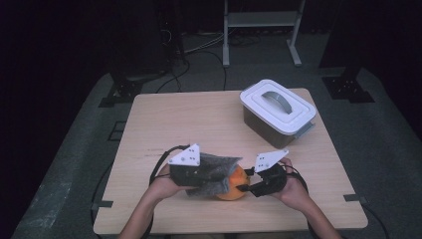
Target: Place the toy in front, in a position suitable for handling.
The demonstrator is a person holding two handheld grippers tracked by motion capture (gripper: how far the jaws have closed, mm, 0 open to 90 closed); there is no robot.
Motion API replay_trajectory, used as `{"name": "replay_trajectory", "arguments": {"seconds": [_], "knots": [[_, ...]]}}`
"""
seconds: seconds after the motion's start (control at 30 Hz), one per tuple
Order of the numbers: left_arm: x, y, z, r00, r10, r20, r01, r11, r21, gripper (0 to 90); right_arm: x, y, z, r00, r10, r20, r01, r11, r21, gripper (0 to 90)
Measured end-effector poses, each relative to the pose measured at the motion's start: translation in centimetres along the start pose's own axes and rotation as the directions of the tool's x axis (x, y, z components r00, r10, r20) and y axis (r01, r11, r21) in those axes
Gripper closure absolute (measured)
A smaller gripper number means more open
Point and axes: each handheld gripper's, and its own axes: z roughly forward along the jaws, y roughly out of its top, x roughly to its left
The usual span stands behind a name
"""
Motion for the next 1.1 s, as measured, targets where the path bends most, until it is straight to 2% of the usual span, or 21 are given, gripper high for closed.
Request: {"name": "replay_trajectory", "arguments": {"seconds": [0.03,0.1,0.17,0.2,0.23,0.3,0.43,0.53,0.6,0.63,0.67,0.7,0.73,0.77,0.83,0.87,0.9,0.93,0.97,1.03,1.1], "knots": [[0.0,0.0,0.0,1.0000,0.000,0.000,0.000,1.0000,0.000,70.8,0.0,0.0,0.0,1.0000,0.000,0.000,0.000,1.000,0.000,47.9],[0.9,-0.8,-0.8,0.9978,-0.021,-0.063,0.023,0.9994,0.025,70.8,-0.2,-0.2,-0.1,0.9998,0.020,0.002,-0.020,1.000,-0.005,46.3],[1.1,-1.1,-0.8,0.9975,-0.027,-0.065,0.029,0.9991,0.032,70.8,-0.3,-0.2,-0.2,0.9996,0.029,0.005,-0.028,1.000,-0.006,44.8],[1.2,-1.6,-0.4,0.9976,-0.037,-0.058,0.040,0.9981,0.046,70.8,-0.6,-0.2,-0.1,0.9978,0.066,0.012,-0.066,0.998,-0.017,37.5],[1.2,-1.6,-0.4,0.9976,-0.037,-0.058,0.040,0.9981,0.046,70.8,-0.6,-0.2,-0.1,0.9978,0.066,0.012,-0.066,0.998,-0.017,37.5],[1.2,-1.7,-0.3,0.9978,-0.043,-0.051,0.046,0.9978,0.049,70.7,-0.4,-0.2,-0.1,0.9960,0.089,0.007,-0.089,0.996,-0.008,31.2],[1.2,-1.6,-0.3,0.9982,-0.044,-0.041,0.046,0.9979,0.046,70.5,0.2,-0.1,-0.2,0.9982,0.060,0.005,-0.060,0.998,-0.008,30.2],[1.0,-1.3,-0.4,0.9985,-0.045,-0.031,0.046,0.9985,0.029,70.4,0.4,0.0,0.0,0.9989,0.040,0.027,-0.039,0.999,-0.017,32.2],[0.6,-0.7,-0.4,0.9989,-0.046,0.006,0.046,0.9989,-0.008,70.4,0.6,0.1,0.1,0.9992,0.029,0.027,-0.028,0.999,-0.024,37.2],[0.0,-0.1,-0.1,0.9995,-0.023,0.022,0.024,0.9997,-0.011,70.4,1.0,0.4,0.4,0.9997,-0.004,0.024,0.004,1.000,-0.015,41.0],[0.0,-0.1,-0.1,0.9995,-0.023,0.022,0.024,0.9997,-0.011,70.3,1.0,0.4,0.4,0.9997,-0.004,0.024,0.004,1.000,-0.015,41.0],[-0.4,0.4,0.2,0.9997,0.003,0.023,-0.003,1.0000,-0.002,70.3,1.5,0.7,0.7,0.9976,-0.063,0.030,0.063,0.998,-0.002,41.9],[-0.4,0.4,0.2,0.9997,0.003,0.023,-0.003,1.0000,-0.002,70.3,1.5,0.7,0.7,0.9976,-0.063,0.030,0.063,0.998,-0.002,41.9],[-0.2,0.3,0.2,1.0000,-0.002,0.003,0.002,0.9999,0.011,70.3,1.5,0.7,0.7,0.9974,-0.064,0.034,0.064,0.998,0.000,41.7],[0.0,-0.1,0.3,0.9997,-0.019,-0.018,0.019,0.9995,0.024,70.4,1.2,0.6,0.5,0.9992,-0.023,0.032,0.023,1.000,-0.002,37.4],[0.1,-0.2,0.4,0.9994,-0.021,-0.027,0.022,0.9992,0.032,70.6,0.9,0.6,0.4,0.9995,0.024,0.022,-0.024,1.000,0.001,34.4],[0.1,-0.3,0.4,0.9992,-0.022,-0.032,0.024,0.9990,0.037,70.6,0.8,0.6,0.2,0.9987,0.048,0.014,-0.048,0.999,0.002,33.3],[0.1,-0.3,0.4,0.9992,-0.022,-0.032,0.024,0.9990,0.037,70.6,0.8,0.6,0.2,0.9987,0.048,0.014,-0.048,0.999,0.002,33.3],[0.2,-0.4,0.3,0.9991,-0.030,-0.029,0.031,0.9990,0.032,70.6,0.7,0.7,-0.2,0.9974,0.073,0.002,-0.073,0.997,-0.007,29.9],[0.2,-0.4,0.3,0.9992,-0.031,-0.027,0.032,0.9990,0.031,70.6,0.9,0.8,-0.4,0.9978,0.065,0.012,-0.065,0.998,-0.018,27.9],[0.1,-0.3,0.5,0.9991,-0.041,0.000,0.041,0.9990,0.015,70.5,1.3,1.1,-0.3,0.9982,0.059,0.012,-0.058,0.997,-0.048,25.9]]}}
